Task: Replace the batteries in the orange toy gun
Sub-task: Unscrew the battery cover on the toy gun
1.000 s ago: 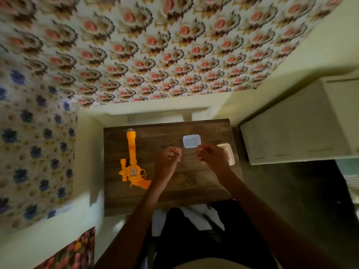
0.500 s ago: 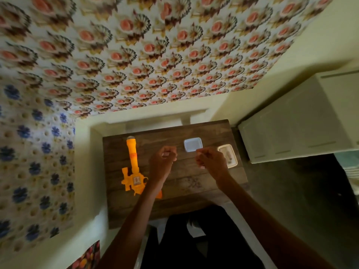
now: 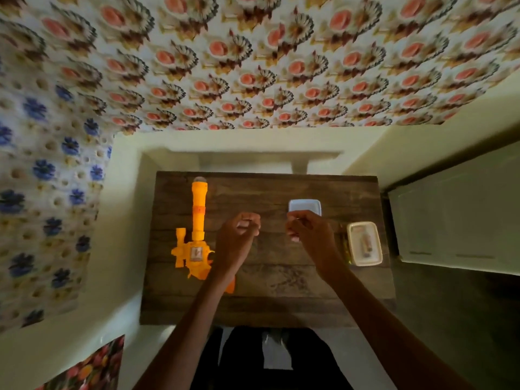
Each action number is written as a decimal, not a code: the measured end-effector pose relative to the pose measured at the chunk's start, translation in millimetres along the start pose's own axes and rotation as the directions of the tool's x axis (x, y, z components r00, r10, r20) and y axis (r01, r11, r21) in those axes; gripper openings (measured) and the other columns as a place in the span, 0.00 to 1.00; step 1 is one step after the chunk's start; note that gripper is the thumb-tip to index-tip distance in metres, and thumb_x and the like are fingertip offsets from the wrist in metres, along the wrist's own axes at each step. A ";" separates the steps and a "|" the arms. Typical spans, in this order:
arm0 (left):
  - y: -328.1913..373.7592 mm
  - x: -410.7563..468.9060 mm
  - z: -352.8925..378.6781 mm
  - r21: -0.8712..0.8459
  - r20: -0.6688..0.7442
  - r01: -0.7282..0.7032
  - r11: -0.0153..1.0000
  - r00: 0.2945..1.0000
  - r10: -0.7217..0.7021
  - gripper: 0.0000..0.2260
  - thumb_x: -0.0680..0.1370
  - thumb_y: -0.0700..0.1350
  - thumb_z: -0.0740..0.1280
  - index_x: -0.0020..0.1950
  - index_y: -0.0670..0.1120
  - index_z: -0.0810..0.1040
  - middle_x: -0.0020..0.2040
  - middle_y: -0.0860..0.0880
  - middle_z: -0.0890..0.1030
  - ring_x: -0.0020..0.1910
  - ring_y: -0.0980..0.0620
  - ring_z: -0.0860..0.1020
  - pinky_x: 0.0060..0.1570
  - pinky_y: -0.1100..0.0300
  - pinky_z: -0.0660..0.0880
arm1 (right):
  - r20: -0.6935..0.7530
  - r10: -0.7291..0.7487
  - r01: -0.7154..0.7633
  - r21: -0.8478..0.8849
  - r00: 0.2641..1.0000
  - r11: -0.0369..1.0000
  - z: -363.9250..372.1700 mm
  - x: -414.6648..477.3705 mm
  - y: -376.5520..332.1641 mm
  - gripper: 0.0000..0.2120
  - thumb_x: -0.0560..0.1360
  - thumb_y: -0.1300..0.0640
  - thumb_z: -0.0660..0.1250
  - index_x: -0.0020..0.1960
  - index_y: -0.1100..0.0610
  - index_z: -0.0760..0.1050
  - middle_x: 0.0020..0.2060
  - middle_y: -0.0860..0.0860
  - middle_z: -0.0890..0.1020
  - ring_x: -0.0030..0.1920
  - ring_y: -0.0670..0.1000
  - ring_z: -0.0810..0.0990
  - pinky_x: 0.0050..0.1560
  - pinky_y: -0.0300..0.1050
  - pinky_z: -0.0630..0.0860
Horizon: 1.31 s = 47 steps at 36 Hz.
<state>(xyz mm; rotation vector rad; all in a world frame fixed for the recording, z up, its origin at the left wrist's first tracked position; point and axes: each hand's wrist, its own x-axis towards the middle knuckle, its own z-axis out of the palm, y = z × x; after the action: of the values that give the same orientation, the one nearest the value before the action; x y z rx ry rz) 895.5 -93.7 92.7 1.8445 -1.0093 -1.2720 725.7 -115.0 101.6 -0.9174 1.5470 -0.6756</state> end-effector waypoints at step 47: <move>-211.7 -100.3 23.9 -0.259 -0.221 -0.484 0.836 0.872 0.437 0.12 0.77 0.34 0.65 0.42 0.50 0.79 0.35 0.54 0.83 0.38 0.51 0.81 0.46 0.53 0.78 | -0.218 -0.477 0.511 0.143 0.852 0.847 38.7 -109.5 220.1 0.06 0.74 0.61 0.68 0.40 0.56 0.82 0.36 0.56 0.84 0.38 0.52 0.83 0.41 0.45 0.82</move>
<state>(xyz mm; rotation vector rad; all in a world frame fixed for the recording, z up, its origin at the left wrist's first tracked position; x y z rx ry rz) 896.8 92.3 -51.6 1.3273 -1.0266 -0.9145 726.8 96.5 -29.6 -1.1437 1.3626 -1.2893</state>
